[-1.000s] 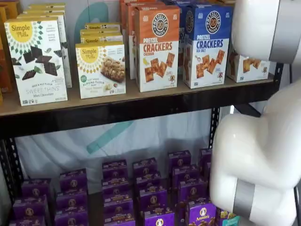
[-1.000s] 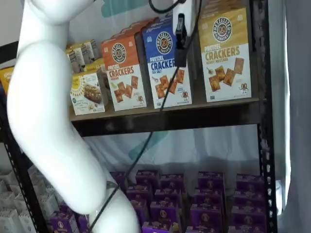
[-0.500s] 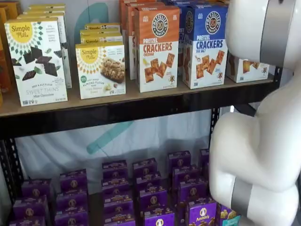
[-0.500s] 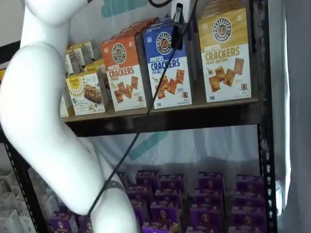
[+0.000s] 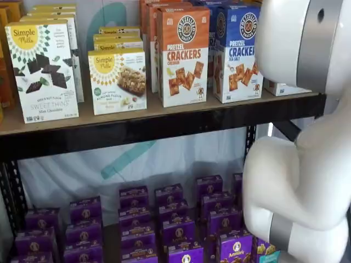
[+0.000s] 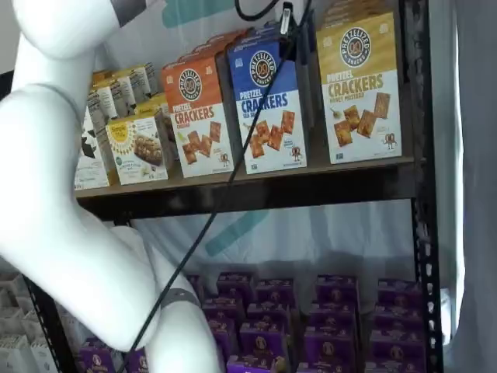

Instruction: Retrieve the yellow and white box located on the top shelf, the sixth one from the left

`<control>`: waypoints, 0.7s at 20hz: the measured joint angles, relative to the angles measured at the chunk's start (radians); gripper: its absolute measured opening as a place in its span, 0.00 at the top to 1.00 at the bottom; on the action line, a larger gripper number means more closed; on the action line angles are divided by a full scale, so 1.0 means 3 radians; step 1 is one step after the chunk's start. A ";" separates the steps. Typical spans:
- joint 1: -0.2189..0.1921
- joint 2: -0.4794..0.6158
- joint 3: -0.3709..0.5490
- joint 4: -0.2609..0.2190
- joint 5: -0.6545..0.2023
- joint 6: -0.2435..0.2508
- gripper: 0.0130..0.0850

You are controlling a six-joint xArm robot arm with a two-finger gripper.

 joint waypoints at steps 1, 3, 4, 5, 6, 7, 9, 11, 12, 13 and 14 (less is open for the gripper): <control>0.0009 0.0022 -0.0014 0.0001 -0.0041 -0.0011 0.00; 0.0036 0.0072 -0.0051 -0.0021 -0.0118 -0.0036 0.00; 0.0051 0.0099 -0.0072 -0.0031 -0.0156 -0.0046 0.00; 0.0065 0.0126 -0.0090 -0.0039 -0.0195 -0.0055 0.00; 0.0085 0.0150 -0.0106 -0.0058 -0.0237 -0.0068 0.00; 0.0109 0.0178 -0.0120 -0.0084 -0.0290 -0.0084 0.00; 0.0163 0.0245 -0.0173 -0.0181 -0.0345 -0.0106 0.00; 0.0207 0.0314 -0.0229 -0.0286 -0.0352 -0.0112 0.00; 0.0229 0.0347 -0.0247 -0.0325 -0.0368 -0.0116 0.00; 0.0245 0.0378 -0.0258 -0.0342 -0.0390 -0.0118 0.00; 0.0256 0.0402 -0.0268 -0.0349 -0.0405 -0.0118 0.00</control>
